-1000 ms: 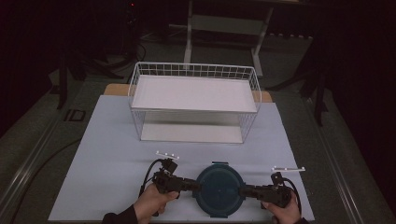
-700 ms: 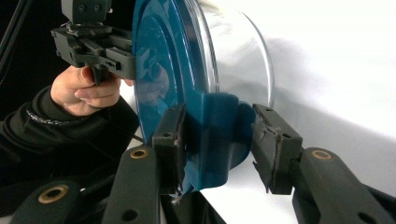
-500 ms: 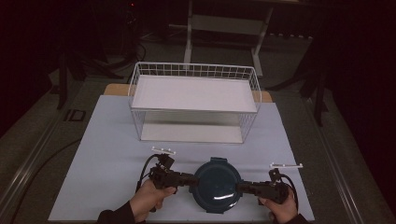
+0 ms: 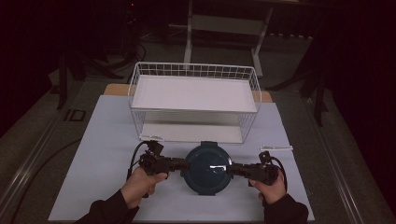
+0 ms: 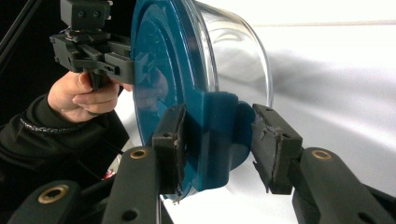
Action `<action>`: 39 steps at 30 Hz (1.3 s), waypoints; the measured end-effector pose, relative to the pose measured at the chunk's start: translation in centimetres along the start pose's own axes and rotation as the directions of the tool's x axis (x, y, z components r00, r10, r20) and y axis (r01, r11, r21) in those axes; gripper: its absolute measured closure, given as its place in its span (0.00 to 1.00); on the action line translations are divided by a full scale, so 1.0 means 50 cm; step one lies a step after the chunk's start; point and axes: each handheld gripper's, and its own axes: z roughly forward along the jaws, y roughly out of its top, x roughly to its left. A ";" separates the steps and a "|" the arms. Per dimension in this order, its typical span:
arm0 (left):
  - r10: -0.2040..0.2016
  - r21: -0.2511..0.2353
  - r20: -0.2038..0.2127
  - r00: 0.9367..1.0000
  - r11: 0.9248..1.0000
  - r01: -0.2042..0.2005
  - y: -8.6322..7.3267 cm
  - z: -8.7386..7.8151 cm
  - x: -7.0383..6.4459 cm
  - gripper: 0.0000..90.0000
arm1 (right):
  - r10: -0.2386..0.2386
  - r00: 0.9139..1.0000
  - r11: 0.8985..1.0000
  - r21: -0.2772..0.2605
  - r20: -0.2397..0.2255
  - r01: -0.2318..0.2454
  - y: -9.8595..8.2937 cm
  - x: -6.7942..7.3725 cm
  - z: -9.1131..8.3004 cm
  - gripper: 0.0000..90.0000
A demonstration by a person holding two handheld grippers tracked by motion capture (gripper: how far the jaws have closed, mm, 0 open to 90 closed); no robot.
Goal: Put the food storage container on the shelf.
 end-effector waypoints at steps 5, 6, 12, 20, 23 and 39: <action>0.007 -0.028 -0.021 1.000 1.000 -0.008 0.018 -0.013 0.015 0.63 | -0.032 0.999 0.999 -0.005 0.003 0.032 0.035 -0.003 0.020 0.63; 0.008 -0.037 -0.022 1.000 0.999 -0.009 0.020 -0.015 0.017 0.63 | -0.046 0.999 0.999 -0.010 0.001 0.046 0.042 -0.004 0.022 0.63; 0.020 -0.078 -0.041 0.999 0.997 -0.023 0.039 -0.019 0.039 0.63 | -0.105 0.994 0.994 -0.040 0.012 0.105 0.084 -0.014 0.037 0.63; 0.041 -0.098 -0.072 0.997 0.994 -0.048 0.064 -0.024 0.074 0.63 | -0.118 0.993 0.992 -0.041 0.029 0.119 0.123 -0.033 0.071 0.63; 0.044 -0.097 -0.076 0.996 0.994 -0.051 0.069 -0.020 0.090 0.62 | -0.125 0.992 0.991 -0.048 0.035 0.126 0.130 -0.042 0.081 0.63; 0.033 -0.121 -0.147 0.989 0.991 -0.051 0.096 0.024 0.164 0.61 | -0.113 0.989 0.989 -0.085 0.092 0.121 0.149 -0.114 0.132 0.63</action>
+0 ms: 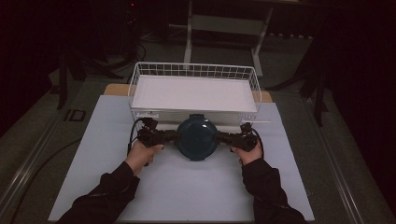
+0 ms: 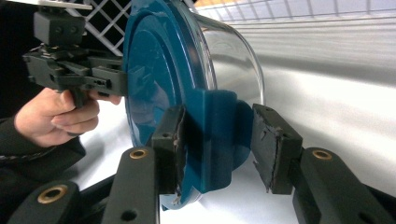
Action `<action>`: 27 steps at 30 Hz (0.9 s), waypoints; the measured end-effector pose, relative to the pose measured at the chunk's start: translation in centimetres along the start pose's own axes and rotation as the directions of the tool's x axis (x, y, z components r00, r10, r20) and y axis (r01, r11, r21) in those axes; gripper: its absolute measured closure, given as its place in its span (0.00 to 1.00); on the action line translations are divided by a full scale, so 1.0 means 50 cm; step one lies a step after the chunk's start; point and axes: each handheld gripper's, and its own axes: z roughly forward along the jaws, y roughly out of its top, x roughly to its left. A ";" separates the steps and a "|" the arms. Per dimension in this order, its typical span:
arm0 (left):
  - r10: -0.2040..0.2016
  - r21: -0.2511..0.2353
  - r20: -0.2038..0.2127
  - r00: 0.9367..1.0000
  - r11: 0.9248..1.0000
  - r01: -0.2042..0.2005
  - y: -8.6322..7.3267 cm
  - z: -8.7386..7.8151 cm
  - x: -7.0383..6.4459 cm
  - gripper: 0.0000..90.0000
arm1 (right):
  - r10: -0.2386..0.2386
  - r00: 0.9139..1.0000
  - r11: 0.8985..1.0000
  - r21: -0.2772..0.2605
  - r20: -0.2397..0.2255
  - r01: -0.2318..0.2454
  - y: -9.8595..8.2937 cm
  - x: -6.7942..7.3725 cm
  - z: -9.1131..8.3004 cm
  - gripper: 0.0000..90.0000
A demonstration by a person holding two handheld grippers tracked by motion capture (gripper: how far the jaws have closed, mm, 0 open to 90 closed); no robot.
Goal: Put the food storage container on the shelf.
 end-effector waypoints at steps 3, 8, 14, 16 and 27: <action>0.008 -0.001 -0.014 1.000 1.000 -0.008 0.000 0.008 0.009 0.61 | 0.007 1.000 1.000 -0.009 0.010 -0.007 -0.002 -0.013 0.009 0.63; 0.013 -0.009 -0.017 1.000 1.000 -0.014 0.005 0.009 0.016 0.61 | 0.012 1.000 1.000 -0.015 0.017 -0.012 0.000 -0.017 0.013 0.63; 0.013 -0.047 -0.001 1.000 0.999 -0.014 0.000 0.013 0.025 0.61 | 0.038 0.999 0.999 -0.016 0.010 -0.038 -0.003 -0.023 0.016 0.61; 0.007 -0.064 0.002 1.000 0.998 -0.007 -0.003 0.015 0.026 0.60 | 0.039 0.999 0.999 -0.015 0.010 -0.039 -0.006 -0.024 0.015 0.60; 0.055 -0.116 -0.075 0.996 0.991 -0.063 -0.011 0.024 0.037 0.39 | -0.033 0.992 0.998 -0.046 0.121 0.038 -0.003 -0.017 0.023 0.47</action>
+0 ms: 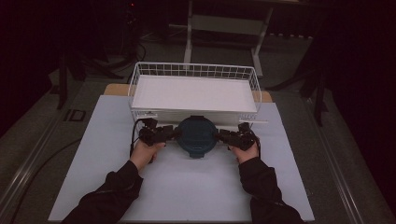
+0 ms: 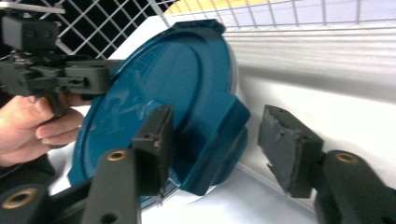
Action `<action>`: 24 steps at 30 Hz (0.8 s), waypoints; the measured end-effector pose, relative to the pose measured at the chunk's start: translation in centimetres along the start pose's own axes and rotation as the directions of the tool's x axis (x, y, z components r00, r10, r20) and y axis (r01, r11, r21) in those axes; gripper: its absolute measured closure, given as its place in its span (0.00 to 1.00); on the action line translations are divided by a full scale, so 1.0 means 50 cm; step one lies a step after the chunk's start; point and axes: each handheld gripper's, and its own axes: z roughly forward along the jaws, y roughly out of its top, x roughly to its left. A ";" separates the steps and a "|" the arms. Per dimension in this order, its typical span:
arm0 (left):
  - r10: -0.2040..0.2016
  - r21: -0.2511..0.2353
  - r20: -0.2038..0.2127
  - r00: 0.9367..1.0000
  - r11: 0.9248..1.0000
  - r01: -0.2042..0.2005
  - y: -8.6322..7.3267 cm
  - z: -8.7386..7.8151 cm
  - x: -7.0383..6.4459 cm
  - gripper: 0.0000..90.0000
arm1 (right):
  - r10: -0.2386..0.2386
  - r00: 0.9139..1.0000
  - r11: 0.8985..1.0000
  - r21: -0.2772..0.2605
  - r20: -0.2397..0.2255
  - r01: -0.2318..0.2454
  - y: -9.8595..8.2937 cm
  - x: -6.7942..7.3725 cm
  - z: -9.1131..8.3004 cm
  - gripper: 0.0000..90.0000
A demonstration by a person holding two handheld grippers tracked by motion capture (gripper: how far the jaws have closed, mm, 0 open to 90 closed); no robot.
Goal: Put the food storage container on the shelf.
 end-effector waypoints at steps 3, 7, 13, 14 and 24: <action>0.009 -0.020 -0.018 1.000 1.000 -0.010 -0.001 0.003 0.002 0.33 | -0.020 1.000 1.000 -0.014 0.021 0.020 0.004 -0.001 0.003 0.45; 0.023 -0.052 -0.047 0.999 0.998 -0.025 0.000 0.007 0.003 0.30 | -0.015 0.998 1.000 -0.019 0.053 0.016 0.012 0.005 0.007 0.46; 0.041 -0.063 -0.087 0.995 0.997 -0.046 0.004 0.007 -0.001 0.29 | -0.046 0.995 0.997 -0.057 0.088 0.051 0.013 0.005 0.015 0.46; 0.040 -0.063 -0.091 0.995 0.997 -0.046 0.003 0.007 -0.001 0.29 | -0.042 0.995 0.997 -0.060 0.088 0.048 0.012 0.006 0.015 0.46; 0.090 -0.072 -0.011 0.996 0.993 -0.091 0.001 -0.023 -0.044 0.08 | -0.067 0.994 0.995 -0.065 0.085 0.073 0.009 0.039 -0.008 0.41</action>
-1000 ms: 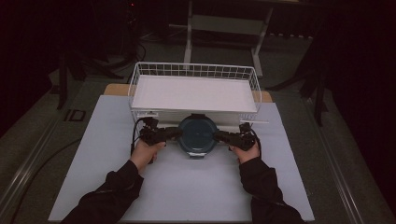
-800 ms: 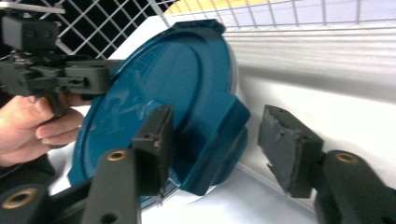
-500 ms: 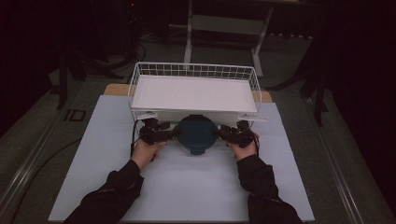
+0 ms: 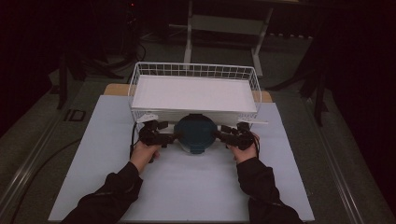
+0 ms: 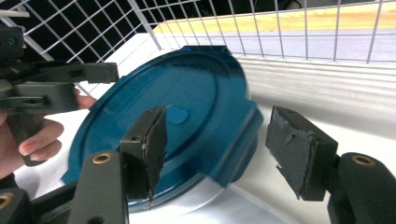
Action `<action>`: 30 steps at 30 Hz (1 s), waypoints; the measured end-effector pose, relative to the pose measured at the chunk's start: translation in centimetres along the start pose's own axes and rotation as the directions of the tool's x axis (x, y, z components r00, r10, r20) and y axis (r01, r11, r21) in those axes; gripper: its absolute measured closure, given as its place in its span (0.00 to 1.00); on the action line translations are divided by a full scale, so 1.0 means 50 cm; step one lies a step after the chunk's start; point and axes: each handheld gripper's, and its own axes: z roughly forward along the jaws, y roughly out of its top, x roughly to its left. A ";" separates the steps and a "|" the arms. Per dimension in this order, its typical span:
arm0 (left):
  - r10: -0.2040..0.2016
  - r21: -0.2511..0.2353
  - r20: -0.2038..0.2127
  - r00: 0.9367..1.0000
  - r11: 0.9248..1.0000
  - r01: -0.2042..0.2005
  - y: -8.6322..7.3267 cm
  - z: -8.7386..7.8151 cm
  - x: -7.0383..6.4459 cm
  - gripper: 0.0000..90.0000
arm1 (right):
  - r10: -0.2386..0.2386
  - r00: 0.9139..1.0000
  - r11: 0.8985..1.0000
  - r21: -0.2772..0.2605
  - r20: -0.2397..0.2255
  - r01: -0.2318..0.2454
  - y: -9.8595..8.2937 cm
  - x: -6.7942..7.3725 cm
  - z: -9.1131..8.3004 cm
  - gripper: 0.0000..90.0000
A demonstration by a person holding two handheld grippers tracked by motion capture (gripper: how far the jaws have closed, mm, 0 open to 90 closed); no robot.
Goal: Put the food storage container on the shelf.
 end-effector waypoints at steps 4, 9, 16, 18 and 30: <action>0.044 0.044 0.007 0.999 0.998 -0.044 -0.001 -0.024 -0.027 0.00 | -0.038 0.999 0.999 0.027 -0.019 0.039 -0.006 0.020 -0.013 0.41; 0.062 0.049 0.041 0.997 0.997 -0.064 -0.008 -0.047 -0.053 0.00 | -0.062 0.998 0.998 0.022 -0.015 0.062 -0.008 0.039 -0.033 0.42; 0.096 0.066 0.083 0.992 0.993 -0.102 -0.016 -0.084 -0.083 0.00 | -0.098 0.994 0.995 0.029 -0.052 0.099 -0.012 0.080 -0.054 0.46; 0.144 0.083 0.071 0.987 0.985 -0.149 -0.019 -0.093 -0.094 0.00 | -0.107 0.992 0.993 0.043 -0.060 0.110 -0.016 0.090 -0.055 0.49; 0.151 0.073 0.065 0.986 0.985 -0.156 -0.047 -0.164 -0.113 0.00 | -0.119 0.985 0.989 0.069 -0.128 0.129 -0.044 0.143 -0.048 0.69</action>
